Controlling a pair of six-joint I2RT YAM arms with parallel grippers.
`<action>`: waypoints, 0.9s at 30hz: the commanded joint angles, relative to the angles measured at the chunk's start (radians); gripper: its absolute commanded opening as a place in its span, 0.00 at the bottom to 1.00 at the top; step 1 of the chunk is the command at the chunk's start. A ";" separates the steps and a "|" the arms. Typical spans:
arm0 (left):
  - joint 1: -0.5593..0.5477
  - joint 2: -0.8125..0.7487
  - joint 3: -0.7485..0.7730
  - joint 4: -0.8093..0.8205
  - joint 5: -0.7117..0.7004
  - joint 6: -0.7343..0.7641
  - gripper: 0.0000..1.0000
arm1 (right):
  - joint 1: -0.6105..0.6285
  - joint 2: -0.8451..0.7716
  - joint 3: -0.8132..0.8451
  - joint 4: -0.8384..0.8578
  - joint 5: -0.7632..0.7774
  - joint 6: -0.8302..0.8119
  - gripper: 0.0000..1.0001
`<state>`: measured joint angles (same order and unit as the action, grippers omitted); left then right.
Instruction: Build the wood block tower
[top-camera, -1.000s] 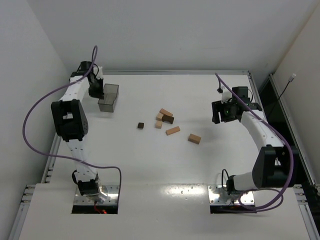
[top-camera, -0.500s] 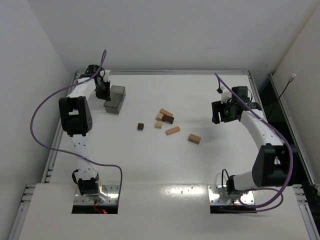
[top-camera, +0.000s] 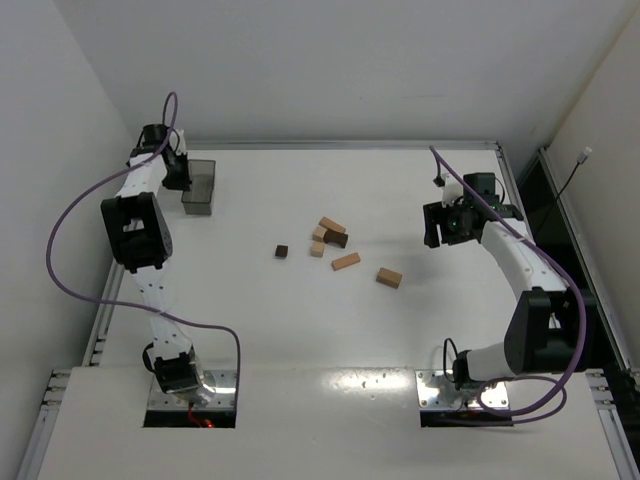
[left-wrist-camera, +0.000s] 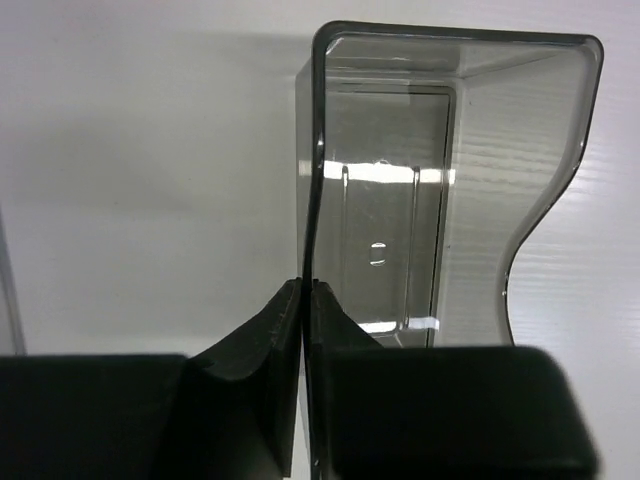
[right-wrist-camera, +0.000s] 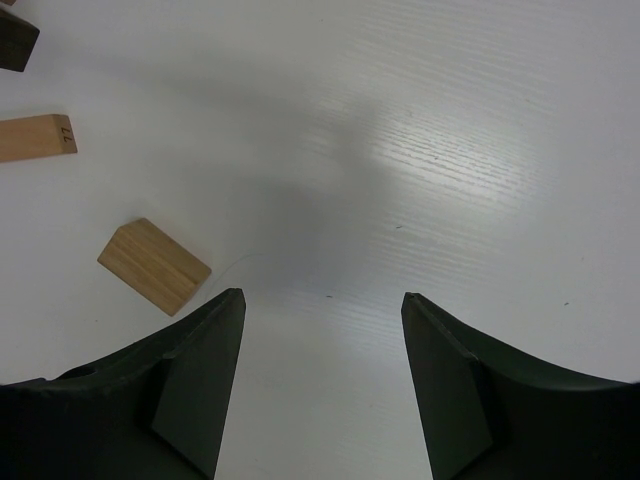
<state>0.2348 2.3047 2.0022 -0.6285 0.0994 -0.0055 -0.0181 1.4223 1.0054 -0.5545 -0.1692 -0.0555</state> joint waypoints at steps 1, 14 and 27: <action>0.011 0.038 0.030 0.013 -0.006 -0.001 0.07 | -0.006 -0.019 0.047 0.019 -0.026 0.003 0.61; 0.029 -0.037 -0.080 0.099 0.016 -0.010 0.96 | 0.003 0.009 0.056 0.019 -0.035 0.003 0.61; -0.028 -0.258 -0.010 0.070 0.227 -0.091 0.98 | 0.003 0.009 0.047 0.019 -0.053 0.003 0.61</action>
<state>0.2428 2.1658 1.9217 -0.5705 0.2581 -0.0807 -0.0174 1.4250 1.0180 -0.5549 -0.1951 -0.0555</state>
